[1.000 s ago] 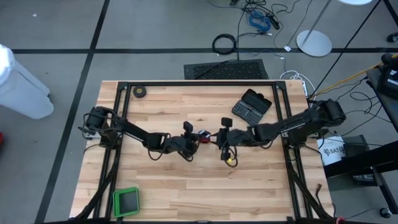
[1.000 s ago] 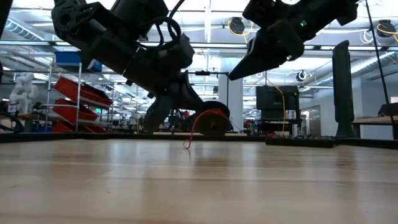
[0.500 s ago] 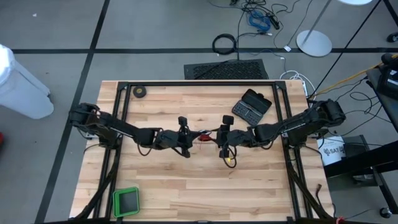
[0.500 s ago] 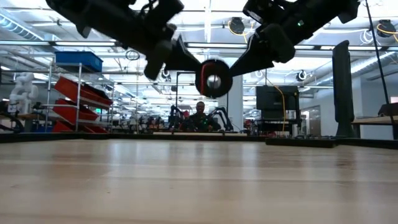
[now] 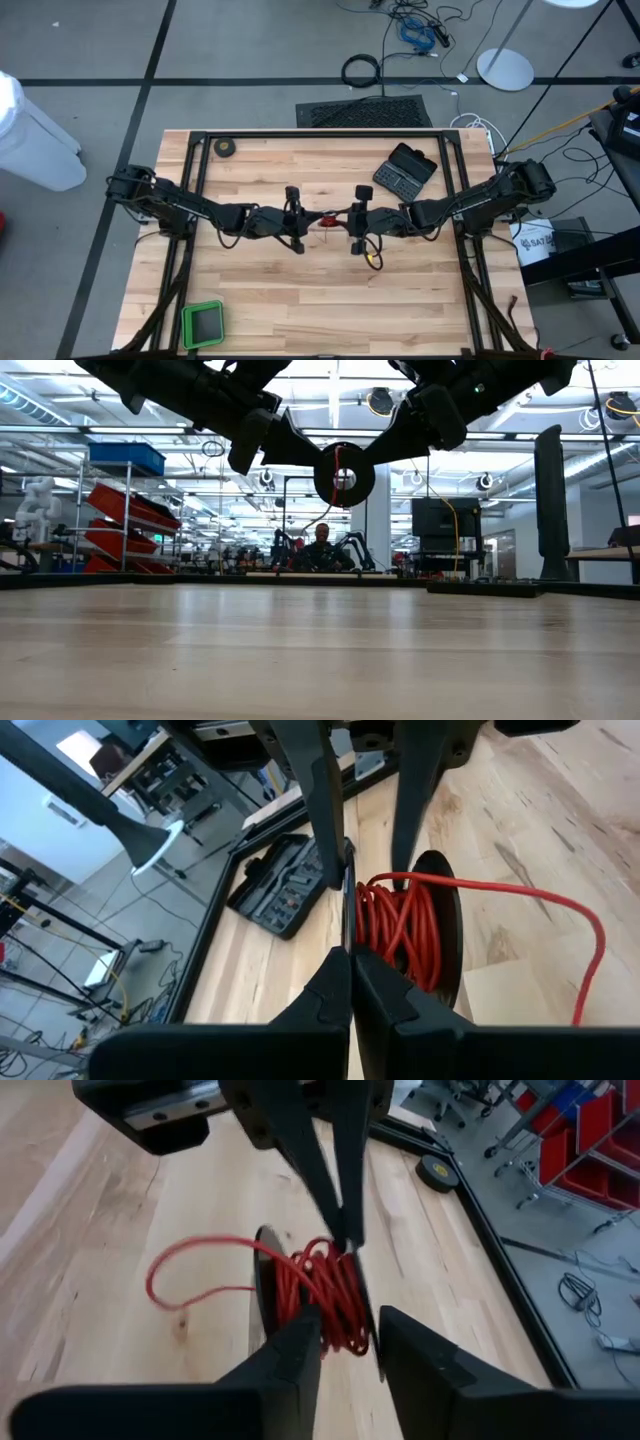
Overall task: Coil cords
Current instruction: Uncoil the red wire from the spool
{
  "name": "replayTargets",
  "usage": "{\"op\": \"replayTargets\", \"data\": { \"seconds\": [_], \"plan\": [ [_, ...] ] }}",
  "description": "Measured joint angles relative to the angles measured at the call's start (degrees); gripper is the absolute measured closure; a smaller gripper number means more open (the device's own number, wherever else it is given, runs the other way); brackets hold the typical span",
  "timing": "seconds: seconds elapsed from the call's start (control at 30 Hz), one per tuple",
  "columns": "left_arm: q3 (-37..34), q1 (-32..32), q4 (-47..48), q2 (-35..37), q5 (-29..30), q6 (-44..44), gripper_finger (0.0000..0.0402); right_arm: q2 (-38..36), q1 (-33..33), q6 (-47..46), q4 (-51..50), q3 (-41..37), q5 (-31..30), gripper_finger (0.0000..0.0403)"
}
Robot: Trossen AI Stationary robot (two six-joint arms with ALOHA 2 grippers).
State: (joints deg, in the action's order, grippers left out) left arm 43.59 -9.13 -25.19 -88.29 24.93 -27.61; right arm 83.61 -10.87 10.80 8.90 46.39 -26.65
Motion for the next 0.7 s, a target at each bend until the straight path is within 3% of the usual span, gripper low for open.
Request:
{"op": "replayTargets", "data": {
  "seconds": [0.3,0.53,0.7],
  "plan": [
    [-0.01,0.04,0.78,-0.02,-1.02,0.31,0.0402,-0.02,1.50,0.05,-0.09,0.00,4.75,0.0396],
    [-0.04,0.04,1.12,-0.02,-1.14,0.36,0.0402,-0.02,1.92,-0.73,-0.18,-0.02,7.31,0.0396],
    [-0.04,0.00,0.81,-0.02,-1.62,0.43,0.0402,-1.49,1.07,-0.74,-1.44,-0.02,7.42,0.0369]
  ]
}}
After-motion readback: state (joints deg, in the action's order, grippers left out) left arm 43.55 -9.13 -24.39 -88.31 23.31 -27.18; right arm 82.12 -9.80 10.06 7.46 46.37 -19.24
